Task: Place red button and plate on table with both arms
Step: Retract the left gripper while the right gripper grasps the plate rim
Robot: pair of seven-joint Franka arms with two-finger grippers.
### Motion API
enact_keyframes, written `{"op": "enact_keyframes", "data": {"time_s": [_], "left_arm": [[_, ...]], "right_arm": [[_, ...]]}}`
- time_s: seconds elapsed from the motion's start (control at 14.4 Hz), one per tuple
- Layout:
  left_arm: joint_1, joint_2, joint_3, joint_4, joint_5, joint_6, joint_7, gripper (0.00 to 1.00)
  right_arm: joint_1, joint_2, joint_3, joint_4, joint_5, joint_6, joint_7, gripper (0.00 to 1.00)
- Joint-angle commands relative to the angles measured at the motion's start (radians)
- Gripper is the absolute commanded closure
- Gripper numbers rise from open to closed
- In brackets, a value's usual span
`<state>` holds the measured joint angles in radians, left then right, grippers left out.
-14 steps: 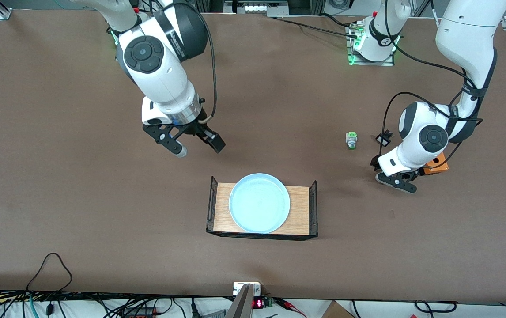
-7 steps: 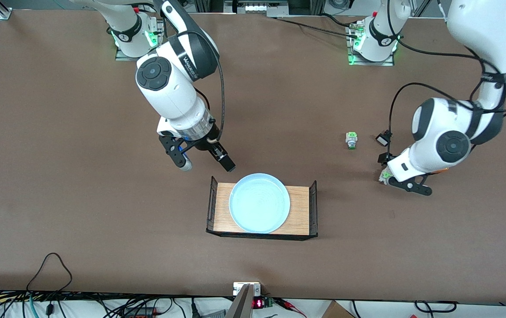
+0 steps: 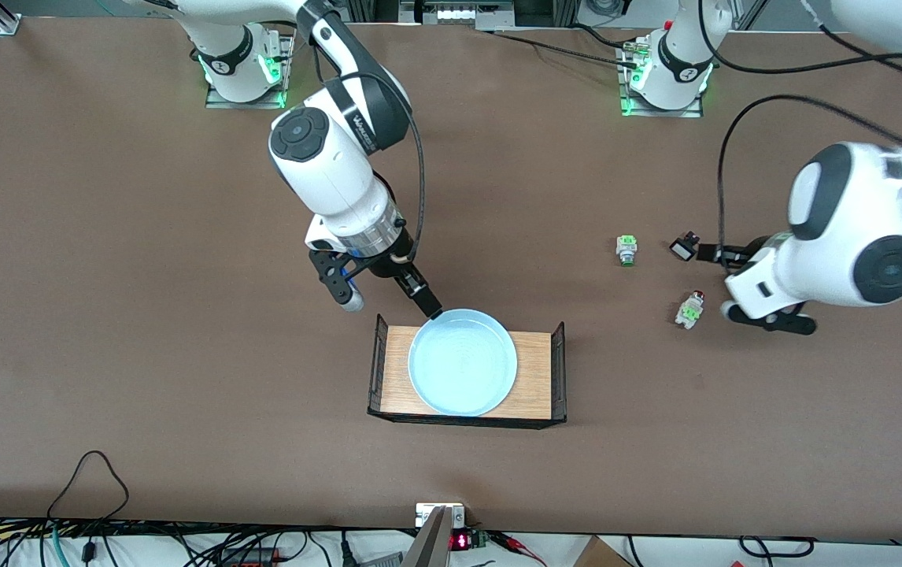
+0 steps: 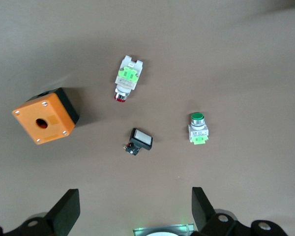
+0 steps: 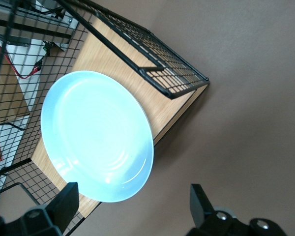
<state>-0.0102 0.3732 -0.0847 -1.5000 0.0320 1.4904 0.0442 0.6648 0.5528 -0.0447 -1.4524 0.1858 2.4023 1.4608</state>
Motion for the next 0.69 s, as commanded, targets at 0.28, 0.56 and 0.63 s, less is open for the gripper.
{"op": "enact_keyframes", "data": {"time_s": [0.28, 0.56, 0.63], "left_arm": [[0.029, -0.305, 0.115, -0.136, -0.092, 0.141, 0.017, 0.0], [0.003, -0.411, 0.117, -0.264, -0.071, 0.206, 0.026, 0.0], [0.006, -0.439, 0.123, -0.316, -0.069, 0.211, 0.058, 0.0]], "right_arm": [[0.002, 0.074, -0.011, 0.033, 0.02, 0.012, 0.018, 0.0], [0.007, 0.11, -0.011, 0.033, 0.021, 0.002, 0.02, 0.01], [0.009, 0.111, -0.011, 0.033, 0.021, -0.005, 0.02, 0.01]]}}
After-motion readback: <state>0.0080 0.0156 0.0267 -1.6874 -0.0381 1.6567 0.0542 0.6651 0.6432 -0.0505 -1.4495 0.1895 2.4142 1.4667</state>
